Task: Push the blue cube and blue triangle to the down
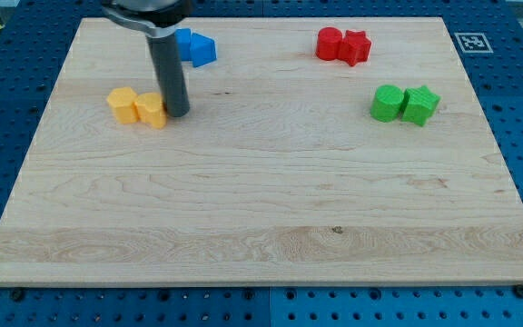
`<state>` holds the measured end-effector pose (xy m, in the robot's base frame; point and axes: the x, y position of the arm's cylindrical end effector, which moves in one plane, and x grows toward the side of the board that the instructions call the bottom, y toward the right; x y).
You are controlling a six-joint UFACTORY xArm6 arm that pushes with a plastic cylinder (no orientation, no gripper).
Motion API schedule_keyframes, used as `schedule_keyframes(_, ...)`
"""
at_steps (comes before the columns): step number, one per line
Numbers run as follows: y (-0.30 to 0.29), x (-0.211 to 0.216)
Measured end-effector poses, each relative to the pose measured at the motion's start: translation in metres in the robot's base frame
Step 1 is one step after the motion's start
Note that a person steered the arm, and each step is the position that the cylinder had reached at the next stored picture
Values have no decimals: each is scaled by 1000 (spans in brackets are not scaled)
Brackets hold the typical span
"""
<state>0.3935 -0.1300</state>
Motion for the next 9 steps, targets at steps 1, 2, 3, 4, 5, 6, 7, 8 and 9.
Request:
schedule_keyframes(1, -15, 0)
schedule_keyframes(2, 4, 0)
schedule_keyframes(3, 72, -10)
schedule_keyframes(4, 116, -41)
schedule_keyframes(5, 111, -82)
schedule_keyframes(6, 99, -115)
schedule_keyframes(7, 93, -147)
schedule_keyframes(8, 57, -172)
schedule_keyframes(9, 16, -164)
